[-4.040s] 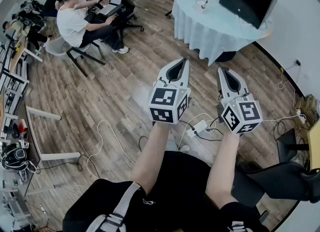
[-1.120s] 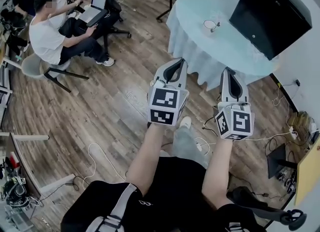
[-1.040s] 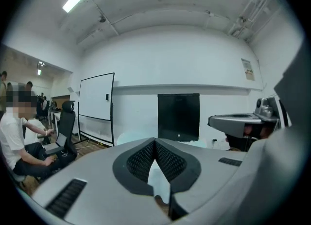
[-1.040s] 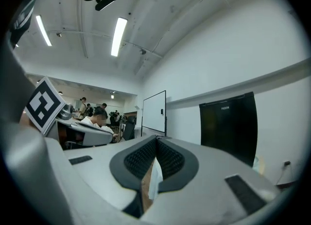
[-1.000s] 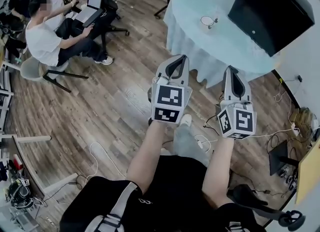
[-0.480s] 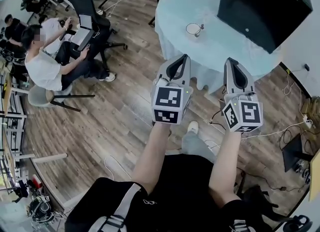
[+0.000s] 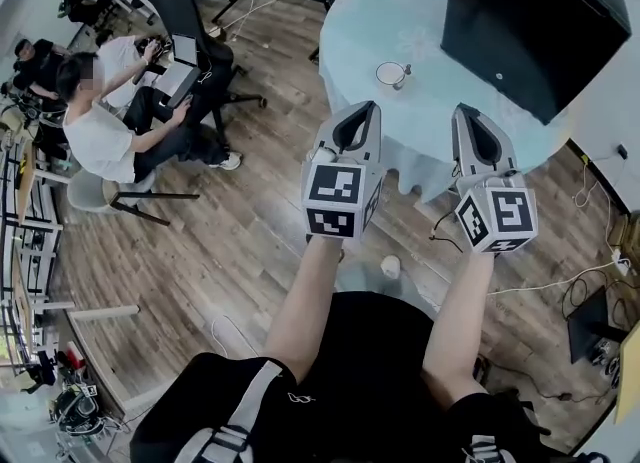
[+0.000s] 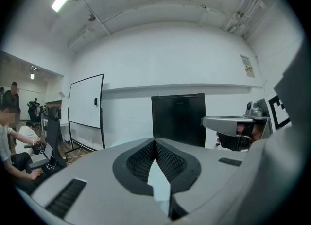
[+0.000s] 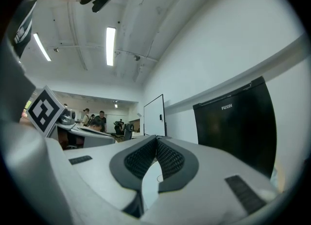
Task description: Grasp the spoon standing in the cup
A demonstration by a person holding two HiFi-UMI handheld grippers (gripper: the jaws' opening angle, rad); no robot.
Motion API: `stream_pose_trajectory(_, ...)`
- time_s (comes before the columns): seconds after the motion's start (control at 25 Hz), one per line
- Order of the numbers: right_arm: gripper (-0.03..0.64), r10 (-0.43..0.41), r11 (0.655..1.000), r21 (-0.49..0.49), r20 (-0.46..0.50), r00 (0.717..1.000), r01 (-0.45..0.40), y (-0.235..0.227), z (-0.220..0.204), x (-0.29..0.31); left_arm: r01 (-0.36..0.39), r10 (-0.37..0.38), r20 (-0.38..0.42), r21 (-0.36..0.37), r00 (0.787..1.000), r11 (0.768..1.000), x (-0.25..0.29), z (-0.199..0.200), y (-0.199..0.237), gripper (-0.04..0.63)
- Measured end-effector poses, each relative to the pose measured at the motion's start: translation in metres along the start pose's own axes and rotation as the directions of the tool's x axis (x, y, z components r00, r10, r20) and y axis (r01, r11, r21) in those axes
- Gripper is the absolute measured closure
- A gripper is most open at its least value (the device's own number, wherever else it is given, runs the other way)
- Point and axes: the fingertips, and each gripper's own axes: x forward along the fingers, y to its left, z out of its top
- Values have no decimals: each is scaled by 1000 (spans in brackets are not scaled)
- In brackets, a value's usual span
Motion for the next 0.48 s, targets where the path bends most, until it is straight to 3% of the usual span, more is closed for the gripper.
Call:
stream_pose_trajectory(0.2,611,-9,1000,-3,49,999,9,-17,25,-4,-1,1,49,13,999,1000,3,23,-6,584)
stream_pose_trajectory(0.48,609,-2,1000,9,48,999,2,-17,23,8,-22,22,55,9,998,1000,5,25,6,584)
